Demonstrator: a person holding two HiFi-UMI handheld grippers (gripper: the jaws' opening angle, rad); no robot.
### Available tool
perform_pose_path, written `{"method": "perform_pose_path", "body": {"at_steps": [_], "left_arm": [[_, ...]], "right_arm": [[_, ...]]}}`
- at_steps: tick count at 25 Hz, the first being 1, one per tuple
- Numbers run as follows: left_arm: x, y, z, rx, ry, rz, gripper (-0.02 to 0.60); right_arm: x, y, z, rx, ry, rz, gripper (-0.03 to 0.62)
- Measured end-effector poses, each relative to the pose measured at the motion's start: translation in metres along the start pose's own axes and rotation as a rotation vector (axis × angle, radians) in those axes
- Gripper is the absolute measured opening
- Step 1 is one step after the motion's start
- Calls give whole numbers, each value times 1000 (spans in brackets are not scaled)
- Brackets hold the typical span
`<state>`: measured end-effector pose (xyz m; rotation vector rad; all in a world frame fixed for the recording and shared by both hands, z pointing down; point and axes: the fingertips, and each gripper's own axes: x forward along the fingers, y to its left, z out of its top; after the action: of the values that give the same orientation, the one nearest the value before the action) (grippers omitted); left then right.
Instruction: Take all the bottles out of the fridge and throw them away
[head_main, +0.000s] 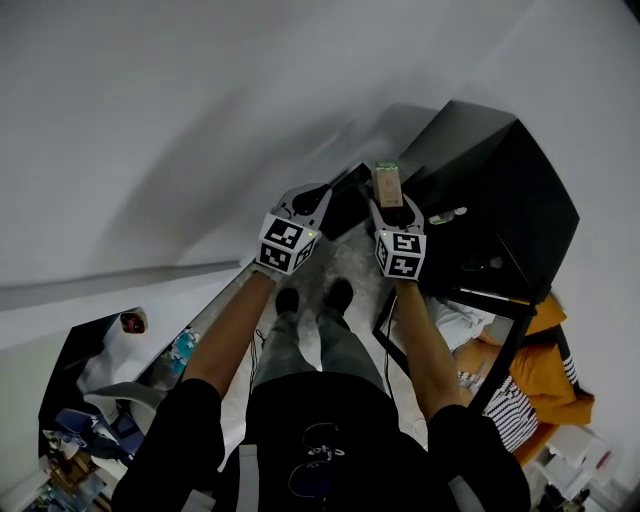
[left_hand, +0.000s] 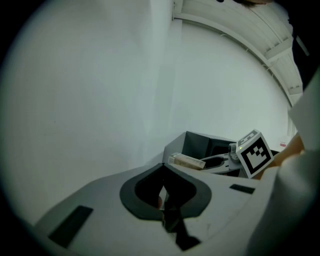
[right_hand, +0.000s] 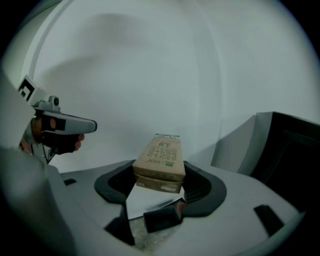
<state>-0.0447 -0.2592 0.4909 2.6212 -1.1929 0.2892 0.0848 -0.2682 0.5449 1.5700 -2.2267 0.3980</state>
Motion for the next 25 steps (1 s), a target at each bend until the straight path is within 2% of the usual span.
{"method": "perform_pose_path", "body": {"at_steps": [7,16,25], "left_arm": [[12,4,-50,-54,54,7,0],[34,19,-111,-77,117,13,0],[72,39,-200,-99,134,-3,0]], "right_arm": [[23,3,-43,9,66,28,284],[68,3,-107,32,123,60,284],[130,-1,-202,41,151,66,284]]}}
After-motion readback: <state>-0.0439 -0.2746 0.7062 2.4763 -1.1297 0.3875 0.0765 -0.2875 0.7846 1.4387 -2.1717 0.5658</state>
